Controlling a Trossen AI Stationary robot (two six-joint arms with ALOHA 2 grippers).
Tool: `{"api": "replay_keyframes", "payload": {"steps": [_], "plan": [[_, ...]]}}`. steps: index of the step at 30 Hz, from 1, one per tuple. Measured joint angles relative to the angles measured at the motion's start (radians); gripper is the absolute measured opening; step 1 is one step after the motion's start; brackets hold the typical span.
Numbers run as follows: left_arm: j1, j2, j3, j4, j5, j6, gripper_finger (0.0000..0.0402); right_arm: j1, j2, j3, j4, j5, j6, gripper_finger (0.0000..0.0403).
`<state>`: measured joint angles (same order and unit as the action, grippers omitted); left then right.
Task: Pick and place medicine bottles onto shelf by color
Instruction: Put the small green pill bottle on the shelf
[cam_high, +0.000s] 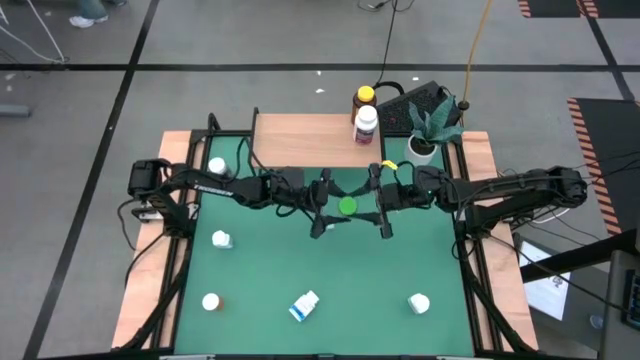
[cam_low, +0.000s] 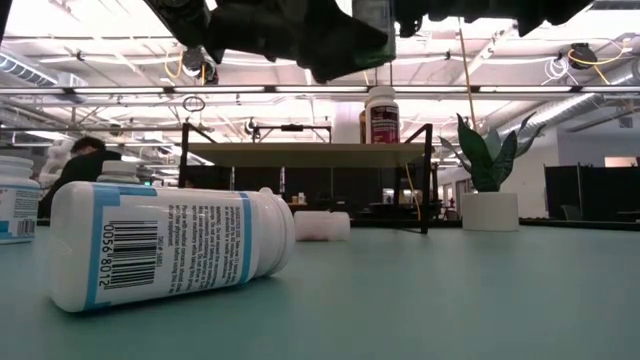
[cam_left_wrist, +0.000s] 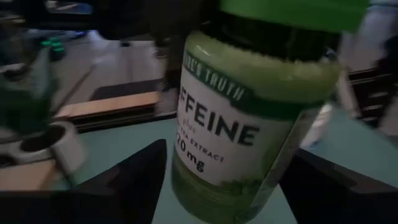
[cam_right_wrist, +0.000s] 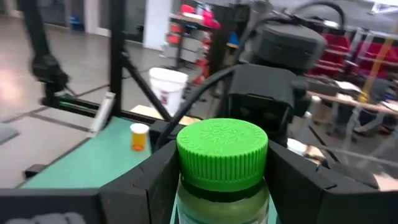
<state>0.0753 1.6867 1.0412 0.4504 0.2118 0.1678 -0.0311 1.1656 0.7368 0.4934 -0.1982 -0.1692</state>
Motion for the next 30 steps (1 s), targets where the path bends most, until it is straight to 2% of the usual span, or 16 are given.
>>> {"api": "replay_keyframes", "payload": {"steps": [8,15,21,25,30], "plan": [[0.002,0.000,0.000,-0.011,-0.140,0.006,0.0345,0.000,0.000,0.000,-0.017,0.170,0.059,0.0203],[0.002,0.000,0.000,-0.013,-0.329,-0.001,0.0349,0.000,0.000,0.000,-0.012,0.413,0.138,0.0203],[0.001,0.000,0.000,0.022,-0.451,-0.058,0.0349,0.000,0.000,0.000,0.010,0.603,0.308,0.0203],[-0.009,0.007,0.000,0.039,-0.503,-0.074,0.0349,0.001,0.029,0.000,0.049,0.628,0.392,0.0203],[-0.032,0.007,0.000,0.074,-0.531,-0.052,0.0349,0.014,0.129,0.000,0.210,0.618,0.400,0.0203]]}}
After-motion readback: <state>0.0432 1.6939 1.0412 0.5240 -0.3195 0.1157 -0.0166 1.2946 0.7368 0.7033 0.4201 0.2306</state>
